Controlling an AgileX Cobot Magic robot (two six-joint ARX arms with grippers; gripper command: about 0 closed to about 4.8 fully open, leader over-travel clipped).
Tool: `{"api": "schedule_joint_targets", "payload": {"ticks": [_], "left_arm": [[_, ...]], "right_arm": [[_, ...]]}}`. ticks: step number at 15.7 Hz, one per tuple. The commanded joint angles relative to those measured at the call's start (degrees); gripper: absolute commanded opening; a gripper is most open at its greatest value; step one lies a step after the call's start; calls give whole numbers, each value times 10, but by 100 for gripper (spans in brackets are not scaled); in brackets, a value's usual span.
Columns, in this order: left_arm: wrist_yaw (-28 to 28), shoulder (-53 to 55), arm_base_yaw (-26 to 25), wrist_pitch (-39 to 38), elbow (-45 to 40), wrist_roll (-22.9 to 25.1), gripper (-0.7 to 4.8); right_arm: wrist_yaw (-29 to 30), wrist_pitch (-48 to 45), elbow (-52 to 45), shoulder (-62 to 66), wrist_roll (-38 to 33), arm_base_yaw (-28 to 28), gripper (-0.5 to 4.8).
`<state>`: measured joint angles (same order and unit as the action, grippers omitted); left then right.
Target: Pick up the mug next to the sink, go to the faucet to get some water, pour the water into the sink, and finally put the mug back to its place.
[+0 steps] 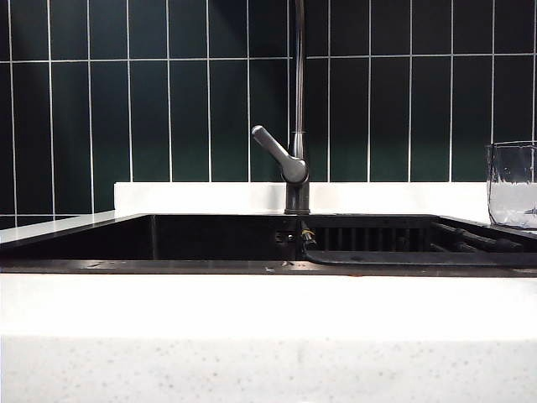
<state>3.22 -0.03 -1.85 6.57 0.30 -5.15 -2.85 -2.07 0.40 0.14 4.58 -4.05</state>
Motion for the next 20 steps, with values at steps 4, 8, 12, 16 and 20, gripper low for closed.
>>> {"api": "schedule_joint_targets", "payload": {"ticks": [4,8,12,16,20], "left_arm": [[0,1,0,6,1,2,-5],[0,1,0,6,1,2,-5],[91,1,0,41,2,-110,-5],[115,1,0,116,2,-221,-3],[286,1,0,139,14,-276,-2]], "right_arm": [[0,-8,-3,0,2,0,-8],[0,-8,-3,0,-8,0,-8],[5,-26,-3,0,-29,-1,-8],[5,-57,-2,0,-76,-1,-8],[61,-61,-2,0,-109,-1,-8]]}}
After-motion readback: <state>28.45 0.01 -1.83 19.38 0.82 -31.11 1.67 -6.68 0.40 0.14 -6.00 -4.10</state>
